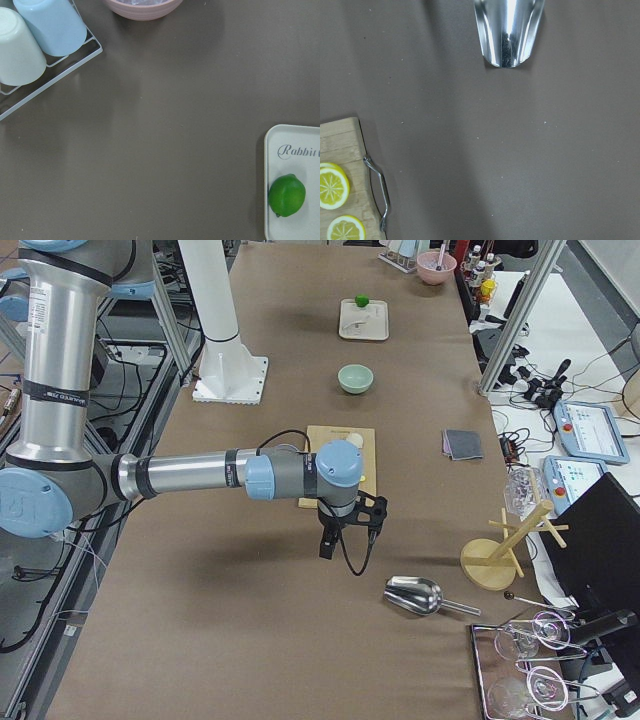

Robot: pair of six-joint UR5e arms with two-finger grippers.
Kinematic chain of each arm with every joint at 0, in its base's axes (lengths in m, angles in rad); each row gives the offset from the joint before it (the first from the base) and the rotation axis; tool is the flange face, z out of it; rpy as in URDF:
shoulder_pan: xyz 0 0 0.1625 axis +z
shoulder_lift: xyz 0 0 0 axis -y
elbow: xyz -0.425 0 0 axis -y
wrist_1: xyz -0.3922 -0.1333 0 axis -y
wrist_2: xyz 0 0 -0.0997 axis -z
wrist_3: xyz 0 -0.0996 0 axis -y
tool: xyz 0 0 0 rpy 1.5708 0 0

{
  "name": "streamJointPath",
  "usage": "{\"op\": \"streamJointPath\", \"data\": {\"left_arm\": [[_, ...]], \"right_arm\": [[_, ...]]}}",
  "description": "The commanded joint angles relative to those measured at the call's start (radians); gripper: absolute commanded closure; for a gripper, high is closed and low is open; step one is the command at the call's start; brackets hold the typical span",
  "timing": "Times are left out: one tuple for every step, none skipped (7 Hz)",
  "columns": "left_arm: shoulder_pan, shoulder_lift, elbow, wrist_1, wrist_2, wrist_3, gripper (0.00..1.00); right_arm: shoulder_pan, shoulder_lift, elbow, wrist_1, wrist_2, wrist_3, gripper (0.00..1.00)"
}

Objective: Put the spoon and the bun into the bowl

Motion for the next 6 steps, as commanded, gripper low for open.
{"op": "streamJointPath", "data": {"left_arm": [[0.001,0.005,0.004,0.001,0.043,-0.009,0.02],[-0.001,0.005,0.004,0.001,0.045,-0.009,0.02],[-0.001,0.005,0.006,0.001,0.043,-0.008,0.02],[0.001,-0.001,0.004,-0.001,0.040,0.001,0.02],[-0.001,-0.007,-0.002,0.001,0.042,0.000,0.02],[0.001,-0.012,-0.002,0.001,0.045,0.000,0.02]], "right_arm": [[0.000,-0.001,-0.005,0.000,-0.001,0.000,0.00],[0.000,-0.004,-0.005,0.000,0.001,0.000,0.00],[0.000,-0.009,-0.004,0.000,0.001,0.000,0.00],[0.000,-0.007,-0.004,0.000,0.001,0.000,0.00],[0.000,-0.007,-0.004,0.000,0.001,0.003,0.00],[0.000,-0.007,-0.004,0.000,0.001,0.002,0.00]]}}
